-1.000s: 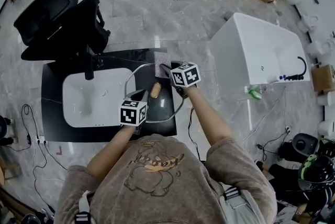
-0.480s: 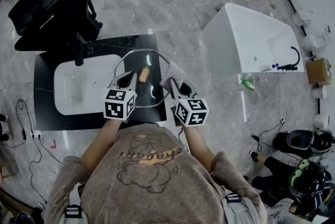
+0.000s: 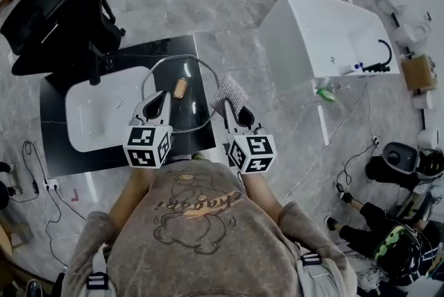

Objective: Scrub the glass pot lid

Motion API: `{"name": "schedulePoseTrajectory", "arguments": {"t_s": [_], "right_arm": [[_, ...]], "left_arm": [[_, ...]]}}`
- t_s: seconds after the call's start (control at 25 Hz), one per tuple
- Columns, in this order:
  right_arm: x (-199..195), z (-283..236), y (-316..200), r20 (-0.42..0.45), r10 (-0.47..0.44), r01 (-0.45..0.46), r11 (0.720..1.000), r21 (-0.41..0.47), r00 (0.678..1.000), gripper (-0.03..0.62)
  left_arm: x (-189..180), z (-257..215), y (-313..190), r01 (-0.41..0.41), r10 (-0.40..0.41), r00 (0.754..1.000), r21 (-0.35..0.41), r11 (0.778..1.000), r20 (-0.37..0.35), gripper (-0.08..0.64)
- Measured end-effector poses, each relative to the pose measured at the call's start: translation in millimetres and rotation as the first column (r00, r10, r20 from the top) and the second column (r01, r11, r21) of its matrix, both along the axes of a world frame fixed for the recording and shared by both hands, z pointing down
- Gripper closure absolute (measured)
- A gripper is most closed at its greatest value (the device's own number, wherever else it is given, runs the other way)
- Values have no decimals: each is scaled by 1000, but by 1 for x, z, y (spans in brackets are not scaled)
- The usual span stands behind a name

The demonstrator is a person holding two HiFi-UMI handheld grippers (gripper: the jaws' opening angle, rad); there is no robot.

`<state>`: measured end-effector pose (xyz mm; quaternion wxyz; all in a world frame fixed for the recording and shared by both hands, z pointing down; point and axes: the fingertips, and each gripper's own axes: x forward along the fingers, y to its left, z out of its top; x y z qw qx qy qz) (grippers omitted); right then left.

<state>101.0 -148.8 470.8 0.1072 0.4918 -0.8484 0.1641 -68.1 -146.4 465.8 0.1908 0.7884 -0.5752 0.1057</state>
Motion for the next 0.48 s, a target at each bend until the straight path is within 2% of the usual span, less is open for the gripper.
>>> {"name": "schedulePoseTrajectory", "arguments": {"t_s": [0.48], "right_arm": [[-11, 1, 1, -12, -38, 38, 999, 11, 999, 508]], "left_arm": [[-7, -2, 5, 37, -37, 999, 2, 999, 30, 541]]}}
